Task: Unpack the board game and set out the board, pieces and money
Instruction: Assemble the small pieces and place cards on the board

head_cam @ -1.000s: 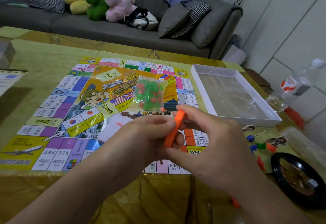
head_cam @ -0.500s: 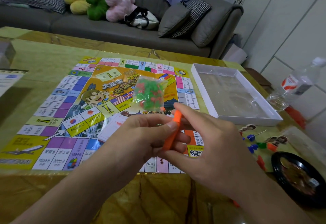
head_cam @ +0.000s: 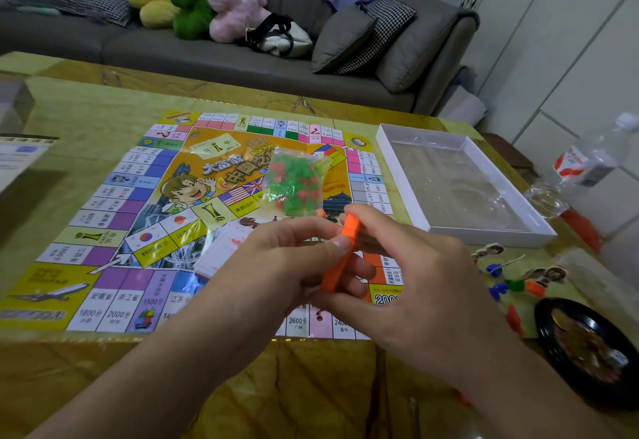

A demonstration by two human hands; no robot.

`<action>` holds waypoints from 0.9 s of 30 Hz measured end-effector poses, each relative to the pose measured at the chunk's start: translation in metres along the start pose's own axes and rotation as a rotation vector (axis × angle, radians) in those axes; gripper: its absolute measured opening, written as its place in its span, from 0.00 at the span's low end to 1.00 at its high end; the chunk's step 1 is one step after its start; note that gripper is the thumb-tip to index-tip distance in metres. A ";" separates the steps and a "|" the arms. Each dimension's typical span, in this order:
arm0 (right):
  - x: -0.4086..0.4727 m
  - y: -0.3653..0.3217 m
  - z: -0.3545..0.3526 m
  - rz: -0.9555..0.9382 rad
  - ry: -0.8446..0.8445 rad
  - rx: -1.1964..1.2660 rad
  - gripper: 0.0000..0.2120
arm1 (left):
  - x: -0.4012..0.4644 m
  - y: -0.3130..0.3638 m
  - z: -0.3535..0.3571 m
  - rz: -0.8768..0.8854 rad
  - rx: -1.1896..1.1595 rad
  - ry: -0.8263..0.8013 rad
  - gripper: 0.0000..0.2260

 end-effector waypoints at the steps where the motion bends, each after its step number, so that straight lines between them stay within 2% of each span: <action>1: 0.000 0.000 0.000 -0.004 -0.004 0.003 0.31 | 0.000 -0.001 0.000 -0.001 0.007 0.004 0.09; 5: 0.000 0.003 -0.002 -0.006 -0.060 0.020 0.32 | -0.001 0.000 0.001 -0.012 0.009 0.019 0.07; 12: 0.000 0.007 -0.002 -0.041 -0.122 0.035 0.34 | -0.003 0.005 0.000 0.002 0.209 0.008 0.06; 16: -0.001 0.004 0.004 -0.073 -0.056 0.061 0.24 | -0.003 0.001 0.006 0.040 0.283 -0.030 0.06; 19: -0.002 0.001 0.007 -0.060 0.019 0.033 0.22 | -0.001 -0.004 0.008 0.056 0.199 -0.038 0.06; 24: -0.004 0.003 0.013 -0.003 0.063 -0.022 0.27 | 0.004 -0.010 0.009 0.051 0.079 -0.027 0.12; 27: -0.004 -0.001 0.015 0.016 0.085 -0.049 0.26 | 0.005 -0.015 0.014 0.030 -0.022 0.002 0.16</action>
Point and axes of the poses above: each hand's wrist, its own x-axis towards the middle knuckle, its own z-axis out of the palm, y = z × x, the point moved 2 cm from there along x, towards the middle knuckle, and after that the axes turned 4 degrees about -z, right-handed, at the moved point
